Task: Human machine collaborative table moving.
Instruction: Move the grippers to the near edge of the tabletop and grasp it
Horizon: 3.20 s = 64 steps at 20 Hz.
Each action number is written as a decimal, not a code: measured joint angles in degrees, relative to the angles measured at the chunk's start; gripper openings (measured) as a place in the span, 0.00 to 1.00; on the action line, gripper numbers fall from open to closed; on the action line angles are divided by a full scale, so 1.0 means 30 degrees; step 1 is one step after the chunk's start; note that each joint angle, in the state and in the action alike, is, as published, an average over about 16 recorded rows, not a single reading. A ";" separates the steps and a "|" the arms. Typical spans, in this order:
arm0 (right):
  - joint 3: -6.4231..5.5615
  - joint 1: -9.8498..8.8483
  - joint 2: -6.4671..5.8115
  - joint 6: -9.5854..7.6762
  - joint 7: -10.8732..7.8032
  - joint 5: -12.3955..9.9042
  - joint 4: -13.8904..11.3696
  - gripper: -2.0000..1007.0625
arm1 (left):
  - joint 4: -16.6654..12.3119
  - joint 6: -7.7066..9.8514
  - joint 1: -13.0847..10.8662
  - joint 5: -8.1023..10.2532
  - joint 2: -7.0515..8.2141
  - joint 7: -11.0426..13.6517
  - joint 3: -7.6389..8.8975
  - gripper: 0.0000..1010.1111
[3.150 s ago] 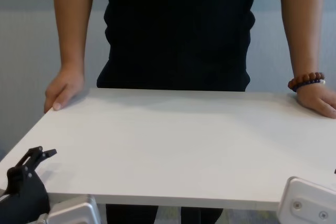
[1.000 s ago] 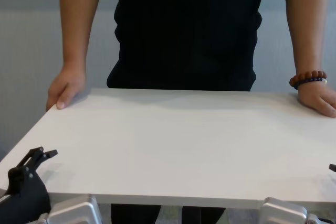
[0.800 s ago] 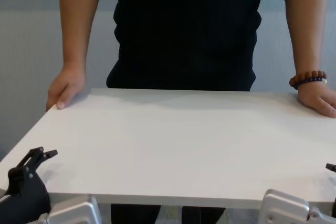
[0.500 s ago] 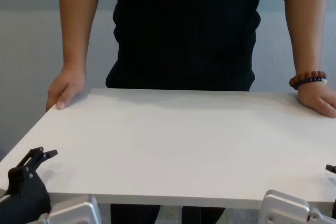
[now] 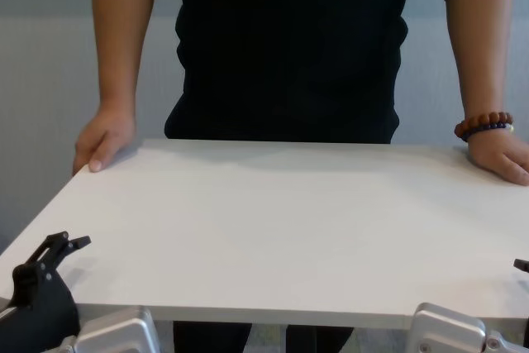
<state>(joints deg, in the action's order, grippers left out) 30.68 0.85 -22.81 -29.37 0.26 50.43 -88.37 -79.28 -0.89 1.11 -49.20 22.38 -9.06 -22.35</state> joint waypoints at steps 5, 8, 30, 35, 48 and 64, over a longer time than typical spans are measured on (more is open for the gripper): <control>0.0051 0.0013 -0.0024 -0.0092 -0.0001 0.0084 -0.0015 0.99 | 0.0000 0.0000 0.0000 0.0000 0.0000 0.0000 0.0000 0.99; 0.0071 0.0017 -0.0033 -0.0128 -0.0001 0.0118 -0.0022 0.99 | 0.0000 0.0000 0.0000 -0.0001 0.0000 0.0000 0.0000 0.99; 0.0359 0.0076 -0.0024 -0.0547 0.0174 0.0992 0.0053 0.99 | 0.0001 0.0001 0.0000 -0.0001 0.0000 0.0000 0.0000 0.99; 0.0434 0.0050 0.0077 -0.0699 0.0466 0.1591 0.0179 0.99 | 0.0001 0.0001 0.0000 -0.0001 0.0000 0.0000 0.0000 0.99; 0.0176 -0.0178 0.0374 -0.0524 0.1093 0.2001 0.0360 0.99 | 0.0001 0.0002 0.0000 -0.0001 0.0000 -0.0001 0.0000 0.99; 0.0260 -0.0103 0.0324 -0.0632 0.0883 0.2008 0.0360 0.99 | 0.0002 0.0000 0.0000 -0.0001 0.0000 0.0000 0.0000 0.99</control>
<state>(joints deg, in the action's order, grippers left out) 31.46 0.54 -21.84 -31.27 2.91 56.46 -87.29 -79.27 -0.89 1.11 -49.20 22.38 -9.06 -22.35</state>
